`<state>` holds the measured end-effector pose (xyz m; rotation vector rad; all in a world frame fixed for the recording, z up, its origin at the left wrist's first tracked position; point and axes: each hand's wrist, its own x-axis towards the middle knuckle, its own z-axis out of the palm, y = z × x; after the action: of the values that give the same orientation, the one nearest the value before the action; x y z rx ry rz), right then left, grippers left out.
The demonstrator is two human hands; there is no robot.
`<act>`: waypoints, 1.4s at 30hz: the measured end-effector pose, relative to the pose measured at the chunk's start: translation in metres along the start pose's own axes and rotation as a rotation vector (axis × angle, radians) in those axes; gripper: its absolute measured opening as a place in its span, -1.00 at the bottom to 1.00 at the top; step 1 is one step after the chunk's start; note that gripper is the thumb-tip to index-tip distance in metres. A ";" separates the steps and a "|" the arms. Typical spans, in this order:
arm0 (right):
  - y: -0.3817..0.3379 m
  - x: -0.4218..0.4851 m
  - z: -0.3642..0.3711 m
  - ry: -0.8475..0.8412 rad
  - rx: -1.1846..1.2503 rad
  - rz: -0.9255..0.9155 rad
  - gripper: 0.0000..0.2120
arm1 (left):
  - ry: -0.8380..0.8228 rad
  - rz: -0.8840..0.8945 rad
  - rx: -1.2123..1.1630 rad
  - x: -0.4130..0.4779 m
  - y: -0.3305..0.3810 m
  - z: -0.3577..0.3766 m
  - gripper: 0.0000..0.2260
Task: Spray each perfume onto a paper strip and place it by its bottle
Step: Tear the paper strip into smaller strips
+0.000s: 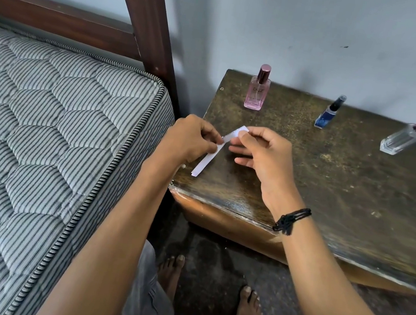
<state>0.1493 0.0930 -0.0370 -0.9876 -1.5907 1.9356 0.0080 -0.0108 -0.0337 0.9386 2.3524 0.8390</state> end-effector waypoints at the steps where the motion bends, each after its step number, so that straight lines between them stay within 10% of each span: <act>1: 0.000 0.000 0.000 0.003 0.000 -0.002 -0.95 | 0.004 -0.001 0.008 0.000 0.000 0.001 -0.83; 30: -0.019 0.005 -0.021 0.288 0.156 -0.135 -0.95 | 0.106 -0.044 0.186 -0.012 0.018 0.010 -0.82; 42: -0.010 0.001 -0.040 -0.059 -0.944 -0.319 -0.92 | 0.022 -0.041 -0.078 -0.002 0.003 -0.007 -0.82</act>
<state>0.1779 0.1220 -0.0309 -0.8945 -2.5760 0.9639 0.0067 -0.0132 -0.0264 0.8502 2.3318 0.9223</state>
